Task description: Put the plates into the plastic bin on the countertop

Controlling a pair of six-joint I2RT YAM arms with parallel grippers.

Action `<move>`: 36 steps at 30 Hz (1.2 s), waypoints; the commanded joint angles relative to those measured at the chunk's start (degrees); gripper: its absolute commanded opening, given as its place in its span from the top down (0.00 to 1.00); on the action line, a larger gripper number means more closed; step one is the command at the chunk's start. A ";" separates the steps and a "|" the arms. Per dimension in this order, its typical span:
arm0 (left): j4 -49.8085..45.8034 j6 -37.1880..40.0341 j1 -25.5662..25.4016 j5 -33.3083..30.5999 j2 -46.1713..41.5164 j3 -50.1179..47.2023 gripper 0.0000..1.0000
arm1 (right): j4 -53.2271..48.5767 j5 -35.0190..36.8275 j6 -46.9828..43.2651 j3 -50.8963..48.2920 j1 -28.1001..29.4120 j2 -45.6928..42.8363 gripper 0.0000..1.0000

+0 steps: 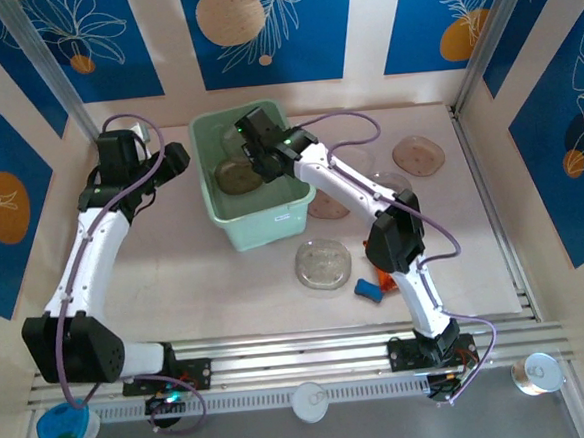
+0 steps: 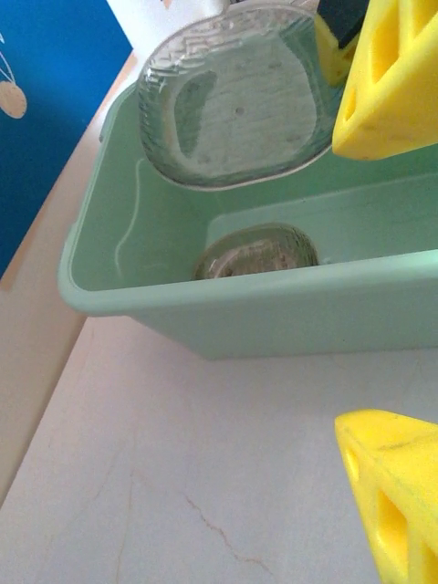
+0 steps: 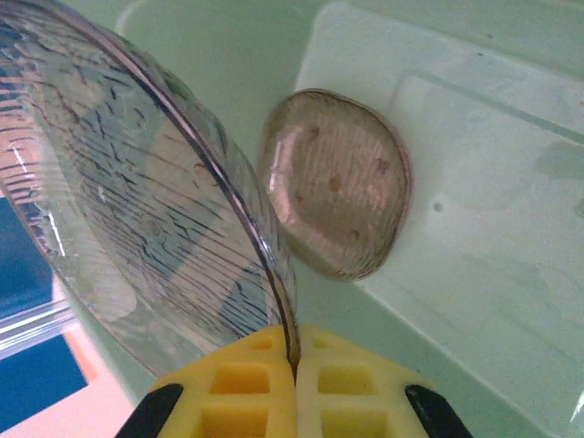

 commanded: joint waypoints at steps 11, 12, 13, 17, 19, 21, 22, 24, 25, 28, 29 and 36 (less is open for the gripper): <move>-0.56 4.62 1.22 3.56 1.39 0.44 0.27 | -4.49 0.84 6.84 8.52 0.81 10.32 1.00; -0.75 4.75 1.23 3.39 1.30 0.34 0.27 | -3.92 0.85 6.70 8.59 0.89 10.77 1.00; -0.76 4.84 1.23 3.38 1.21 0.25 0.27 | -3.42 0.85 6.76 8.63 0.99 11.14 1.00; -0.66 4.93 1.18 3.51 1.29 -0.09 0.27 | -2.92 1.00 6.94 9.84 1.24 13.19 1.00; -0.80 5.02 1.23 3.51 1.28 -0.05 0.27 | -2.19 1.54 6.70 10.33 1.25 14.10 1.00; -1.19 5.35 1.23 3.38 1.21 -0.10 0.27 | -1.84 1.62 6.08 12.12 1.25 15.78 1.00; -1.46 5.54 1.23 3.21 1.22 0.02 0.27 | -2.39 1.44 5.81 13.83 1.23 17.08 1.00; -1.91 5.79 1.23 2.94 1.21 -0.01 0.27 | -3.73 1.28 5.70 17.13 1.17 19.45 1.00; -1.95 5.81 1.23 2.94 1.30 -0.03 0.26 | -4.35 1.26 5.56 18.17 1.23 20.53 1.00; -2.04 5.81 1.20 2.85 1.39 -0.32 0.26 | -3.24 1.02 5.75 17.84 1.13 21.48 1.00; -2.13 5.86 1.23 2.85 1.39 -0.36 0.26 | -3.00 0.90 5.74 17.78 1.16 21.81 1.00; -2.37 6.16 1.23 2.67 1.91 -0.39 0.27 | -0.19 1.15 3.81 18.25 1.07 23.61 1.00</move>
